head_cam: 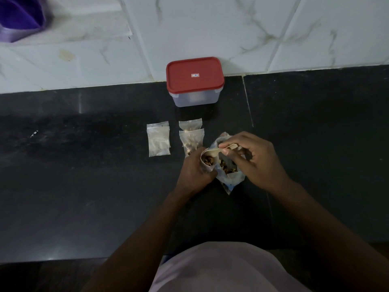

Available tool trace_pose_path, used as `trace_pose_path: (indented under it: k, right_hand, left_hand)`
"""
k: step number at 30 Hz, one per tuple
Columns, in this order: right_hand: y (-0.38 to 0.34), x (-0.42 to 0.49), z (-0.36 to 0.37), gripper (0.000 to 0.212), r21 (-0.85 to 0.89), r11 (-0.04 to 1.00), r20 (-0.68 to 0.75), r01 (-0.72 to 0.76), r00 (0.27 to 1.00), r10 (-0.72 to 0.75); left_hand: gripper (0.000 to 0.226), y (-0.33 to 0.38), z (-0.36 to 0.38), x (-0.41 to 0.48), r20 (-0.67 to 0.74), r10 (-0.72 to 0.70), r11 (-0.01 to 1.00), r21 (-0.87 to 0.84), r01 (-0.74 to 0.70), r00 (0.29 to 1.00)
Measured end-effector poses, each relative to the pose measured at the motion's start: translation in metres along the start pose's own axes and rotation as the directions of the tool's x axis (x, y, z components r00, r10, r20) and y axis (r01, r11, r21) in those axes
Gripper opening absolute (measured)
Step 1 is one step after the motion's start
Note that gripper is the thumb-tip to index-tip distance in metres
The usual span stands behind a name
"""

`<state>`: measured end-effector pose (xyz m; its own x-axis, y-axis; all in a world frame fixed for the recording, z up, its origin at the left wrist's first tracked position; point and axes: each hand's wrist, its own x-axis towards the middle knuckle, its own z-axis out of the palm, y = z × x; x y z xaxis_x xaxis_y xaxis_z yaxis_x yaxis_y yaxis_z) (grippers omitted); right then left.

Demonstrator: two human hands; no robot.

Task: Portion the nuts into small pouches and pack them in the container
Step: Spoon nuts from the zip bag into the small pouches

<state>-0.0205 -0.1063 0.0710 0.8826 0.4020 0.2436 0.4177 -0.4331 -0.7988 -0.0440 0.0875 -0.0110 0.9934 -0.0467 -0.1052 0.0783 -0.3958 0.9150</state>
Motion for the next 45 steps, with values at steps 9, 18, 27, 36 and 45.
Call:
trace_pose_path:
  k: [9, 18, 27, 36, 45]
  right_hand:
    - [0.008, -0.005, -0.006, 0.015, 0.319, 0.931, -0.225, -0.175, 0.941, 0.254]
    - [0.07, -0.006, -0.004, 0.013, 0.146, 0.839, -0.16, -0.523, 0.825, 0.542]
    - [0.087, -0.007, -0.005, 0.015, 0.051, 0.861, 0.086, -0.506, 0.861, 0.501]
    - [0.081, -0.014, -0.002, 0.01, 0.091, 0.814, 0.048, -0.574, 0.819, 0.572]
    - [0.081, -0.009, 0.009, 0.014, 0.246, 0.642, 0.137, -0.727, 0.681, 0.719]
  left_hand:
    - [0.042, -0.007, 0.001, -0.001, -0.004, -0.041, 0.999, -0.017, 0.041, 0.999]
    - [0.037, -0.015, -0.001, -0.004, 0.028, -0.095, 0.994, 0.058, 0.093, 0.995]
    - [0.042, -0.018, -0.005, -0.006, 0.097, -0.08, 0.985, 0.162, 0.064, 0.992]
    - [0.036, -0.018, 0.007, -0.005, 0.042, -0.029, 0.962, 0.272, 0.016, 0.999]
    - [0.036, -0.023, 0.017, -0.003, -0.004, -0.003, 0.935, 0.355, 0.004, 1.0]
